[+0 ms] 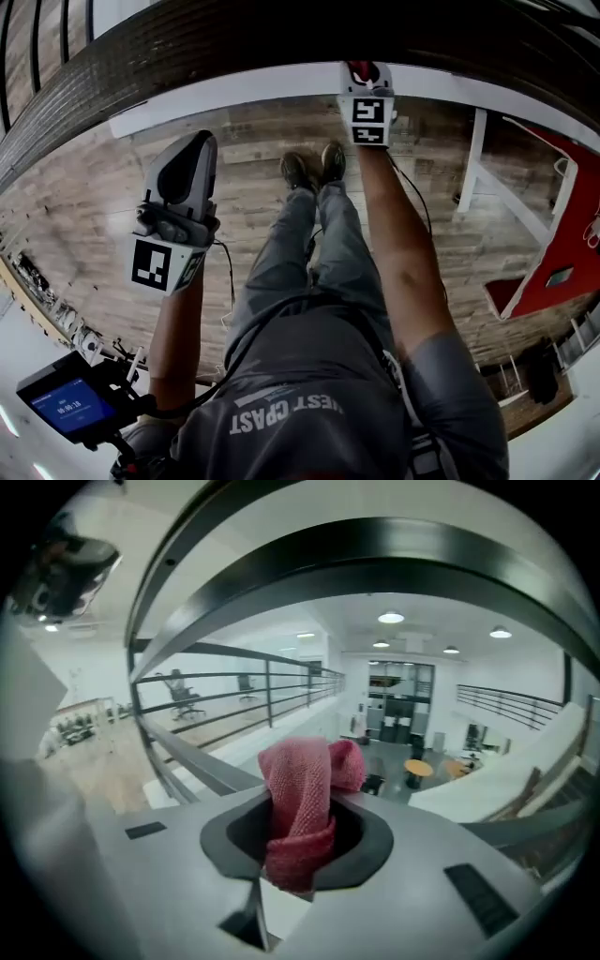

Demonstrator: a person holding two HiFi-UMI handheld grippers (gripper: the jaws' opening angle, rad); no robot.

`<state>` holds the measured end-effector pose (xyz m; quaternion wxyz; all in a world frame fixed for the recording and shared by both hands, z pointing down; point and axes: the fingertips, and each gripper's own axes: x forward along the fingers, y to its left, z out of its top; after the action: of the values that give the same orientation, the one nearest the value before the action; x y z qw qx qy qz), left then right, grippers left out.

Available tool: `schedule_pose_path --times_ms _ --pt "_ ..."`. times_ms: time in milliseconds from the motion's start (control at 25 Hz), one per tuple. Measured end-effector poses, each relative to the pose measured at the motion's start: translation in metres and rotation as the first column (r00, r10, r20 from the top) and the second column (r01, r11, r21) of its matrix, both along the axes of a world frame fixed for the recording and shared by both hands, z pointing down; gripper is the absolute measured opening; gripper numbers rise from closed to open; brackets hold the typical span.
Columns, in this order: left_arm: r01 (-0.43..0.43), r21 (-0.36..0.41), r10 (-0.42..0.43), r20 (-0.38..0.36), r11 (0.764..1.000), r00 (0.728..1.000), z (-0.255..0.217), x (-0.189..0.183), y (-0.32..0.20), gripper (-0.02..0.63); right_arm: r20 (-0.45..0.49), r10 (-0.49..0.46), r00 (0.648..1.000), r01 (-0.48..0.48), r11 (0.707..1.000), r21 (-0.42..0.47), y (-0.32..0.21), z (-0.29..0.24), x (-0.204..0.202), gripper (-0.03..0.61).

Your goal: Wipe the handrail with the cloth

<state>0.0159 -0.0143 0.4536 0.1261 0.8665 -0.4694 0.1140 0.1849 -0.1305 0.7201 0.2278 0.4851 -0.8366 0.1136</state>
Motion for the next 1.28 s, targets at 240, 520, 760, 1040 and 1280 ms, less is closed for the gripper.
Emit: schedule_pose_path --times_ms 240,520,760,1040,1280 --pt "-0.020 0.009 0.020 -0.020 1.000 1.000 -0.006 0.031 -0.029 0.006 0.048 -0.251 0.967 0.253 0.967 -0.029 0.014 -0.012 -0.099 0.075" --pt "0.026 0.013 -0.026 -0.018 1.000 1.000 -0.002 -0.006 -0.031 0.006 -0.074 0.191 0.979 -0.191 0.982 0.009 -0.011 -0.001 0.113 0.075" --pt "0.015 0.011 -0.015 -0.035 1.000 0.999 0.004 -0.083 -0.033 0.006 -0.002 0.003 1.000 -0.003 1.000 -0.004 0.004 -0.004 -0.083 0.075" --pt "-0.012 0.055 0.013 -0.023 0.998 1.000 -0.015 -0.200 -0.023 0.006 -0.018 -0.123 0.992 0.123 0.992 -0.007 0.030 -0.024 -0.226 0.075" --pt "-0.012 0.039 0.013 -0.039 0.999 0.999 -0.014 -0.240 -0.001 0.006 -0.074 0.247 0.966 -0.250 0.968 -0.033 0.002 -0.004 -0.096 0.075"
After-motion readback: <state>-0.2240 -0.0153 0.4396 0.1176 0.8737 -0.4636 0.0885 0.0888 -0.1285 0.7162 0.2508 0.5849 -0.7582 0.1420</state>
